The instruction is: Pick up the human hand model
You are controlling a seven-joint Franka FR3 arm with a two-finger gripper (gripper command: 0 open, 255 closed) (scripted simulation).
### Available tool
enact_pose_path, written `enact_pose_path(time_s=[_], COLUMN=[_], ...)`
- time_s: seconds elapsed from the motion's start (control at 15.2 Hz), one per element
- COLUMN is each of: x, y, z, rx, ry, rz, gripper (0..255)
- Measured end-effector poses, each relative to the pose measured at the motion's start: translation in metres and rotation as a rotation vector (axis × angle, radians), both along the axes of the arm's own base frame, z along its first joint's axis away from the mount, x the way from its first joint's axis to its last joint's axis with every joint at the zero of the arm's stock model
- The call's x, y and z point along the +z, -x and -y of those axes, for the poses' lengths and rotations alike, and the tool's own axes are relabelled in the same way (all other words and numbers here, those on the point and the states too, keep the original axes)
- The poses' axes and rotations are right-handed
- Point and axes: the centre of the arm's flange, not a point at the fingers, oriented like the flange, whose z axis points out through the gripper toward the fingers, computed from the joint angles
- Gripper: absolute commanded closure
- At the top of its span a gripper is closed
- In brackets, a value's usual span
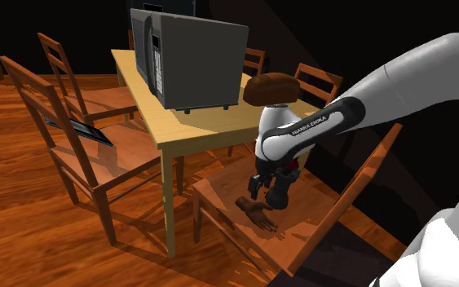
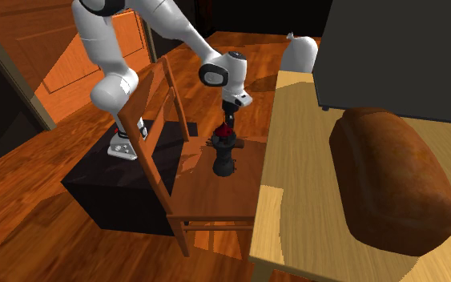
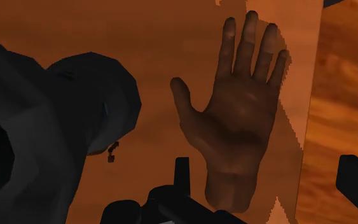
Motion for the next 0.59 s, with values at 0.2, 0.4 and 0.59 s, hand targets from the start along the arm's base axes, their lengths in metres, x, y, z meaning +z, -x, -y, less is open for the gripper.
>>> enact_pose_path(time_s=[0.2,0.4,0.59], x=[-0.038,-0.061,-0.076], y=[-0.019,-0.025,-0.025], z=[-0.008,-0.01,-0.01], rx=[0.015,0.022,0.023], ry=[0.004,0.006,0.006], rz=[-0.005,-0.007,-0.007], gripper=[0,0,0])
